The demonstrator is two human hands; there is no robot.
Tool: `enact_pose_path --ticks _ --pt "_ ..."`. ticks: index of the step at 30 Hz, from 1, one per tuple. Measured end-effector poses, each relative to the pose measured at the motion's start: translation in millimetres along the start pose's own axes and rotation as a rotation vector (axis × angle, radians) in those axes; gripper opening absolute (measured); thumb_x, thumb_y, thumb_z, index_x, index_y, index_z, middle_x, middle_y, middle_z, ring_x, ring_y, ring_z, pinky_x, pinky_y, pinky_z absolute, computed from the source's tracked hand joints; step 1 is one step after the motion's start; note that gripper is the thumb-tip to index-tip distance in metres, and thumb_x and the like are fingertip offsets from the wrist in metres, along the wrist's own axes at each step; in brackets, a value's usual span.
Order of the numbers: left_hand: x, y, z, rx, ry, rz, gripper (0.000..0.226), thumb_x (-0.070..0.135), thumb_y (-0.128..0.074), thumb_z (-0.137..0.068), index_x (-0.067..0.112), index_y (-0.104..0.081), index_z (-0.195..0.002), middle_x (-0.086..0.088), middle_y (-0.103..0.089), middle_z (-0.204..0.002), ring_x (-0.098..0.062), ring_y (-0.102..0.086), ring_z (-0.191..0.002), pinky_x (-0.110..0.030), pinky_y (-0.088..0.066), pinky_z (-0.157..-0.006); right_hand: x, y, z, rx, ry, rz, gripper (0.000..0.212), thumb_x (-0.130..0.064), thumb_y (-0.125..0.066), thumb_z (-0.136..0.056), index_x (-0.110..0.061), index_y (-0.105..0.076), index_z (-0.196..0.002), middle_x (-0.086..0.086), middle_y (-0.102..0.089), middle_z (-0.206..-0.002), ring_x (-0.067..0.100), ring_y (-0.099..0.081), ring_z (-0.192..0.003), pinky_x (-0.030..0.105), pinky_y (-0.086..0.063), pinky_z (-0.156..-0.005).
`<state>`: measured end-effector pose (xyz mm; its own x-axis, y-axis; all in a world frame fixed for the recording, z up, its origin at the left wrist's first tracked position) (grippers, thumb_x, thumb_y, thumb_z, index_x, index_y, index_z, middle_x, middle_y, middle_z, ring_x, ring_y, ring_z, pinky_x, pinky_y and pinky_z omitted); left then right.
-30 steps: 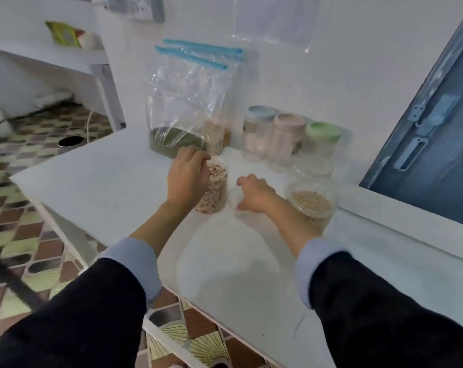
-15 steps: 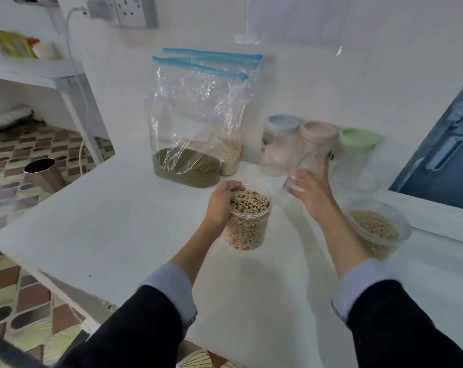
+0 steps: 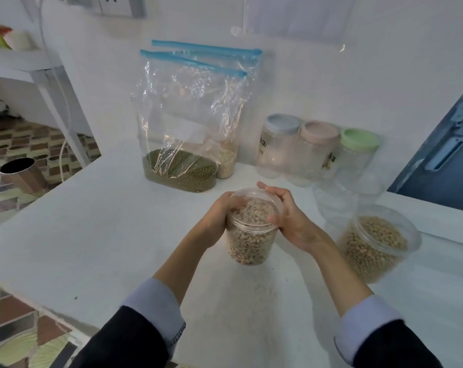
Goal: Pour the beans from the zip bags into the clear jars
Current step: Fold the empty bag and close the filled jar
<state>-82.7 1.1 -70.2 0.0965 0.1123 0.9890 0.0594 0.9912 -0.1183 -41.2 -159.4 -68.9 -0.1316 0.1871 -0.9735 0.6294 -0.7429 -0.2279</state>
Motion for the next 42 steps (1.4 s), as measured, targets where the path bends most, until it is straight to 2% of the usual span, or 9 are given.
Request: enact_pose_path --ticks 4,10,15,20,25,33,36,39,42 --pt "-7.5 1.1 0.6 0.082 0.007 0.067 0.077 0.036 -0.071 -0.060 0.002 -0.051 -0.125 -0.023 -0.060 -0.121 -0.038 -0.057 -0.115 -0.052 -0.042 -0.101 8.2 1.0 3.3 0.075 0.082 -0.118 0.062 -0.008 -0.077 -0.057 -0.011 -0.045 -0.109 0.005 -0.059 -0.130 0.024 -0.055 -0.121 0.030 -0.051 -0.087" --pt "-5.7 -4.8 3.6 0.131 -0.072 0.078 0.048 0.027 -0.061 -0.073 0.007 -0.062 -0.116 -0.020 -0.065 -0.115 -0.036 -0.060 -0.111 -0.051 -0.045 -0.098 6.1 -0.2 -3.5 0.121 0.101 -0.132 0.047 0.006 -0.056 -0.057 -0.010 -0.047 -0.101 0.008 -0.065 -0.119 0.023 -0.062 -0.108 0.033 -0.053 -0.084" --pt "-13.7 -23.8 7.8 0.413 -0.151 0.138 0.054 0.035 -0.025 -0.103 0.012 -0.070 -0.085 -0.003 -0.074 -0.079 -0.013 -0.071 -0.079 -0.022 -0.054 -0.066 7.8 -14.2 8.0 0.241 0.164 0.055 0.050 -0.006 -0.060 -0.066 -0.014 -0.054 -0.115 0.002 -0.063 -0.125 0.020 -0.059 -0.113 0.027 -0.053 -0.085" --pt "-14.1 -21.2 3.3 0.460 -0.131 0.176 0.061 0.035 -0.019 -0.104 0.012 -0.070 -0.081 -0.007 -0.073 -0.078 -0.022 -0.069 -0.084 -0.034 -0.054 -0.075 10.3 -7.9 24.7 0.124 0.084 0.337 0.111 -0.058 -0.085 -0.052 -0.028 -0.027 -0.141 -0.010 -0.041 -0.145 0.008 -0.044 -0.131 0.028 -0.045 -0.102" --pt "-15.6 -22.9 2.4 0.443 -0.118 0.195 0.060 0.035 -0.020 -0.104 0.009 -0.070 -0.084 -0.012 -0.073 -0.084 -0.027 -0.069 -0.088 -0.040 -0.055 -0.079 -3.0 -16.6 36.7 0.331 0.027 0.577 0.131 -0.062 -0.087 -0.034 -0.025 -0.030 -0.147 -0.015 -0.043 -0.143 0.003 -0.041 -0.129 0.029 -0.039 -0.108" --pt "-26.8 -1.2 12.5 0.279 -0.118 0.271 0.038 0.022 -0.034 -0.097 0.003 -0.067 -0.094 -0.005 -0.071 -0.080 -0.023 -0.061 -0.081 -0.023 -0.048 -0.061 -41.5 -38.7 56.4 0.732 0.232 1.203 0.090 -0.084 -0.033 -0.071 -0.011 -0.050 -0.120 -0.007 -0.055 -0.064 0.010 -0.055 -0.059 0.025 -0.040 -0.055" --pt "-33.5 16.2 17.6 0.008 -0.093 0.240 0.063 0.011 -0.052 -0.057 -0.003 -0.056 -0.119 -0.016 -0.063 -0.112 -0.029 -0.055 -0.103 -0.031 -0.046 -0.078 -63.0 -27.2 45.1 0.357 0.161 1.111 0.076 -0.059 -0.068 -0.075 -0.016 -0.041 -0.133 -0.002 -0.060 -0.112 0.010 -0.057 -0.102 0.026 -0.045 -0.085" --pt "-27.5 14.0 23.2 -0.240 -0.082 -0.088 0.097 0.011 -0.067 -0.049 0.016 -0.033 -0.140 -0.010 -0.050 -0.134 -0.020 -0.052 -0.121 -0.033 -0.048 -0.094 -62.6 -31.9 22.7 -0.152 -0.142 1.072 0.110 -0.037 -0.084 -0.067 -0.029 -0.011 -0.148 -0.002 -0.020 -0.155 0.012 -0.023 -0.141 0.037 -0.027 -0.115" --pt "-24.7 3.2 25.0 -0.181 -0.091 -0.168 0.113 0.018 -0.084 -0.044 0.026 -0.023 -0.139 -0.001 -0.043 -0.135 -0.004 -0.052 -0.119 -0.023 -0.050 -0.089 -54.7 -46.4 9.8 0.031 -0.158 1.296 0.111 -0.059 -0.079 -0.062 -0.023 -0.016 -0.147 0.005 -0.035 -0.144 0.023 -0.034 -0.133 0.042 -0.037 -0.105"
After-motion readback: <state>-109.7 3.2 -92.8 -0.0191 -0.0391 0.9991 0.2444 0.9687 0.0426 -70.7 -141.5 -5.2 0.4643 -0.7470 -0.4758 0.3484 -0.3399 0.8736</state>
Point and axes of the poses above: each hand's wrist, its own z-axis away from the middle knuckle, its own y-axis out of the back of the hand, x = y × z, the point moved 2 cm from there along -z, towards the middle knuckle
